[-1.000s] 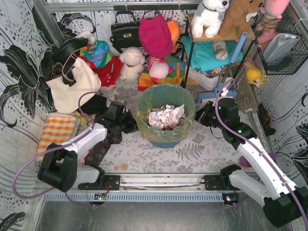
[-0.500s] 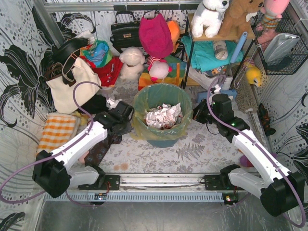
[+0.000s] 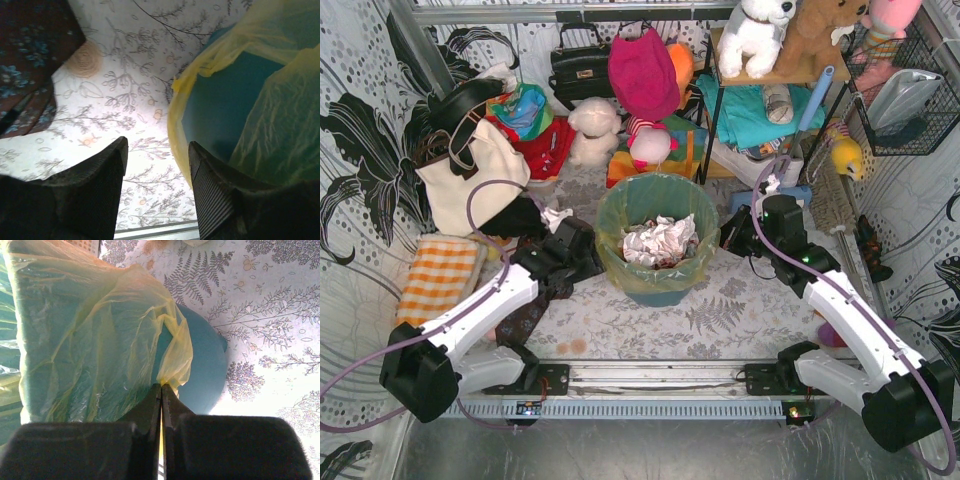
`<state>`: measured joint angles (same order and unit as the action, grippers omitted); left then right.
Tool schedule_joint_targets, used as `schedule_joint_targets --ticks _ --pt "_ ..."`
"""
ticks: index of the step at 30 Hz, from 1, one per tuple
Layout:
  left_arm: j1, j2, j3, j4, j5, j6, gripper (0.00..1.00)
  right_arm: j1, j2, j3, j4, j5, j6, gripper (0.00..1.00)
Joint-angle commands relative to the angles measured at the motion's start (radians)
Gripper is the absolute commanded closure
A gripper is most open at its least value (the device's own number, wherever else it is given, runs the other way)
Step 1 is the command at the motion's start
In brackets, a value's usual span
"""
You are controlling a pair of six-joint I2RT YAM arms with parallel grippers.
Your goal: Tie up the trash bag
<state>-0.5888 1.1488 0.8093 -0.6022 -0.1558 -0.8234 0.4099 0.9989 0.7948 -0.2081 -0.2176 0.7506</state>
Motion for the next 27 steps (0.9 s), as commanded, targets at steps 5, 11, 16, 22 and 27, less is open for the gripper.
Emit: schedule_joint_targets --ticks 5,11,16,22,27 --pt "-0.003 -0.003 -0.128 0.341 0.148 -0.032 0.38 0.003 -0.030 0.004 0.030 -0.020 0.010 1.00" --pt "-0.003 0.008 -0.206 0.418 0.138 -0.044 0.39 0.003 -0.041 -0.007 0.027 -0.018 0.017 1.00" --pt "-0.002 0.028 -0.256 0.499 0.139 -0.041 0.39 0.003 -0.043 -0.014 0.029 -0.021 0.022 1.00" --pt "-0.003 0.061 -0.255 0.493 0.109 -0.027 0.44 0.003 -0.046 -0.014 0.025 -0.019 0.024 1.00" --pt "-0.003 0.052 -0.227 0.446 0.069 -0.017 0.59 0.003 -0.058 -0.011 0.005 0.005 0.024 1.00"
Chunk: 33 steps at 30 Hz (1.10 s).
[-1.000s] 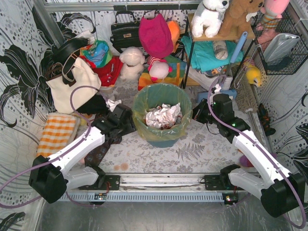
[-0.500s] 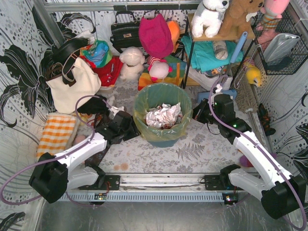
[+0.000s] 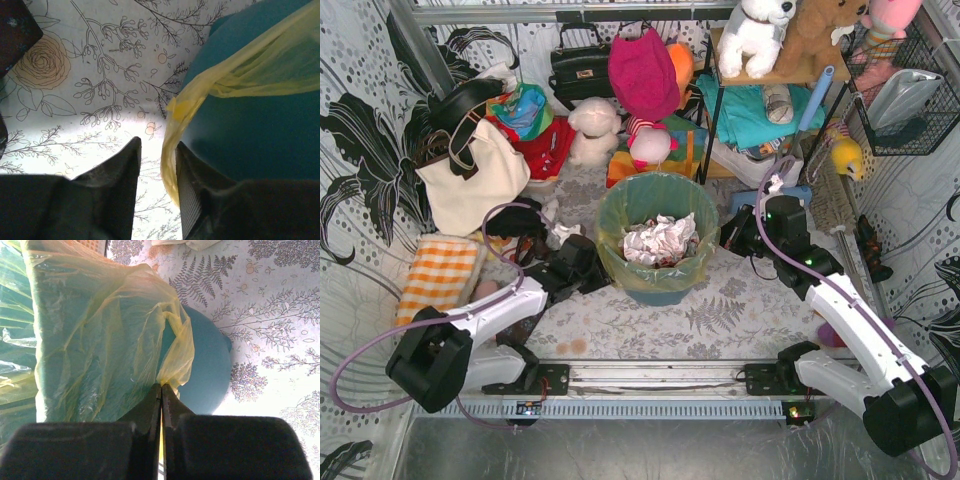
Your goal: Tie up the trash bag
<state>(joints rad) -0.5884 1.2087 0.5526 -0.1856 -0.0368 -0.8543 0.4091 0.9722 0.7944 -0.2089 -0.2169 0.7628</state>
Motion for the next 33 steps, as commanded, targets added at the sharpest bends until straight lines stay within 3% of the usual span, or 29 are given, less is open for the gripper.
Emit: schedule_joint_targets --ticks 1,6,13,20,29,30,33 --pt "-0.003 -0.018 0.041 0.009 -0.070 0.019 0.64 0.004 -0.037 -0.009 -0.007 0.020 0.011 1.00" --pt "-0.005 -0.109 0.078 -0.068 -0.116 0.047 0.85 0.003 -0.068 0.005 -0.098 0.127 0.010 1.00" --pt "-0.004 -0.279 0.118 -0.218 -0.128 0.071 1.00 0.003 -0.144 -0.024 -0.122 0.163 0.018 1.00" --pt "-0.005 -0.376 0.141 -0.206 -0.051 0.094 1.00 0.004 -0.232 -0.035 -0.123 0.112 0.007 1.00" --pt "-0.004 -0.343 0.181 -0.216 -0.047 0.112 1.00 0.003 -0.245 -0.015 -0.253 0.144 0.006 1.00" --pt "-0.004 -0.336 0.182 -0.216 -0.047 0.111 1.00 0.004 -0.244 -0.024 -0.239 0.141 0.010 0.98" --pt "-0.005 -0.318 0.187 -0.215 -0.044 0.115 1.00 0.004 -0.223 -0.041 -0.186 0.122 0.021 0.73"
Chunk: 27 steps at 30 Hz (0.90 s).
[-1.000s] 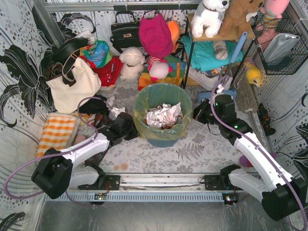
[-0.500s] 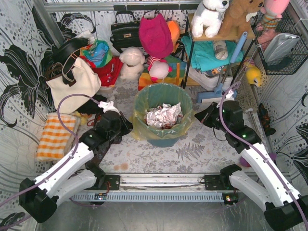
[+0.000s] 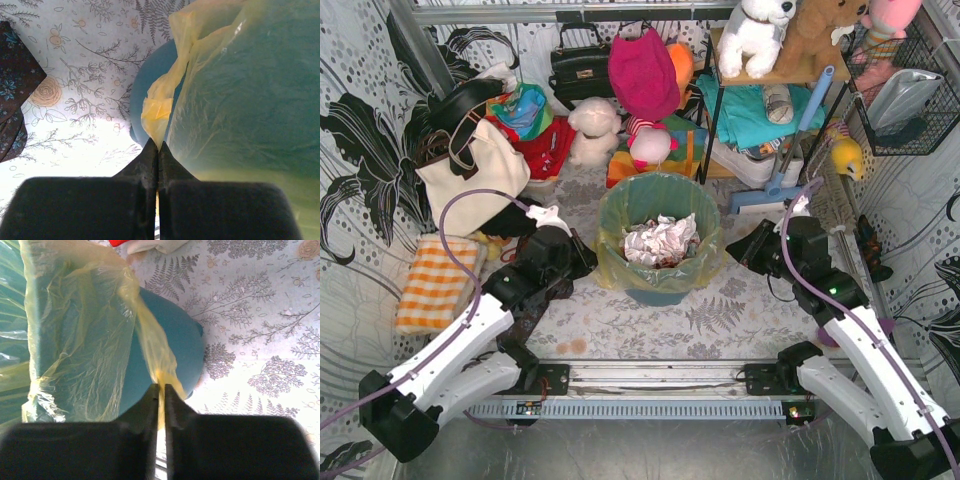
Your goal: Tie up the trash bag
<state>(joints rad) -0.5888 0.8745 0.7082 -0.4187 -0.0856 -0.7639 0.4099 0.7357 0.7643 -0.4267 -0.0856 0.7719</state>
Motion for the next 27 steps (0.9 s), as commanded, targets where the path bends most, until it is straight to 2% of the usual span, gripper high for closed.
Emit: schedule_joint_targets --ticks 1,3,6,12,18,23,27 --pt "-0.004 0.021 0.033 0.017 0.005 0.026 1.00 0.003 0.026 -0.011 0.045 -0.019 0.012 0.65" --pt "-0.005 0.023 0.035 0.017 0.006 0.025 1.00 0.003 0.059 -0.011 0.070 -0.046 0.012 0.51" --pt "-0.005 0.023 0.036 0.017 0.006 0.025 1.00 0.003 0.106 -0.013 0.097 -0.086 0.008 0.43" --pt "-0.004 0.027 0.039 0.014 0.009 0.025 1.00 0.003 0.169 -0.073 0.157 -0.124 0.010 0.47" --pt "-0.005 0.038 0.047 0.011 0.011 0.028 1.00 0.003 0.225 -0.123 0.248 -0.157 0.036 0.46" --pt "-0.004 0.032 0.049 0.005 0.009 0.025 1.00 0.003 0.255 -0.151 0.299 -0.143 0.040 0.57" --pt "-0.004 0.024 0.055 -0.006 0.005 0.023 1.00 0.001 0.255 -0.169 0.321 -0.131 0.035 0.58"
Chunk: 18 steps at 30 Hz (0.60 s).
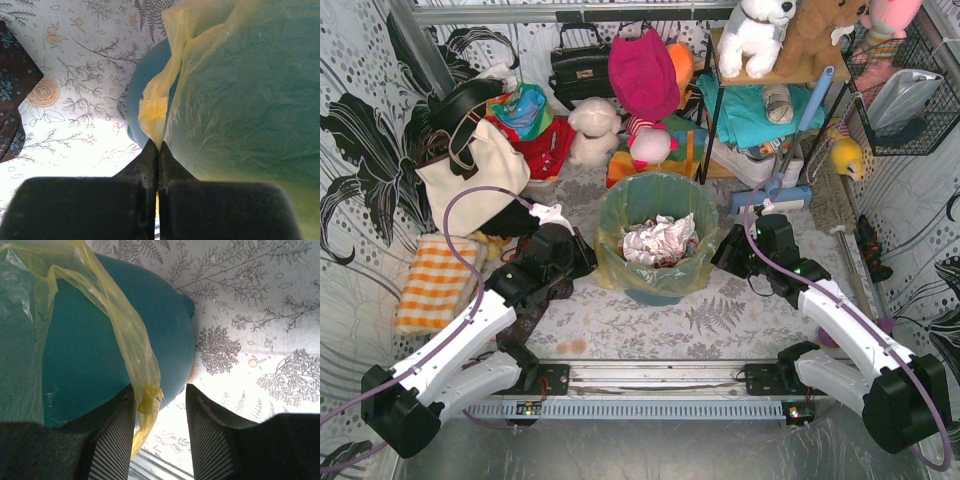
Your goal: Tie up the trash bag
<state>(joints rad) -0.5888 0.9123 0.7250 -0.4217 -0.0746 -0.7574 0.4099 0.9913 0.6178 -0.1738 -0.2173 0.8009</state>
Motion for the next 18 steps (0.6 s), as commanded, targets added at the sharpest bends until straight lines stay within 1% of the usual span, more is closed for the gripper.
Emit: schedule_joint_targets --ticks 1,4,5,6,8,9,11,14,18 --pt "-0.004 -0.017 0.040 -0.005 -0.007 0.017 1.00 0.001 -0.001 -0.028 0.070 0.006 0.007 0.59" --pt "-0.003 -0.022 0.043 -0.010 -0.010 0.016 1.00 -0.001 0.003 -0.037 0.081 0.012 0.009 0.61" --pt "-0.005 -0.023 0.045 -0.011 -0.011 0.015 1.00 -0.002 0.007 -0.039 0.085 0.013 0.009 0.63" --pt "-0.004 -0.026 0.044 -0.011 -0.013 0.012 1.00 -0.004 0.009 -0.039 0.087 0.012 0.008 0.67" --pt "-0.004 -0.034 0.046 -0.015 -0.019 0.006 1.00 -0.005 0.010 -0.037 0.090 0.007 0.000 0.77" --pt "-0.004 -0.037 0.048 -0.016 -0.020 0.003 1.00 -0.005 0.004 -0.034 0.083 0.007 -0.002 0.83" --pt "-0.004 -0.049 0.053 -0.021 -0.019 -0.005 1.00 -0.006 -0.016 -0.026 0.065 0.011 -0.010 1.00" --pt "-0.004 -0.070 0.063 -0.046 -0.011 -0.014 1.00 -0.005 -0.065 0.009 -0.003 0.027 -0.041 1.00" --pt "-0.004 -0.090 0.123 -0.131 0.003 -0.010 1.00 -0.005 -0.137 0.082 -0.119 0.053 -0.077 1.00"
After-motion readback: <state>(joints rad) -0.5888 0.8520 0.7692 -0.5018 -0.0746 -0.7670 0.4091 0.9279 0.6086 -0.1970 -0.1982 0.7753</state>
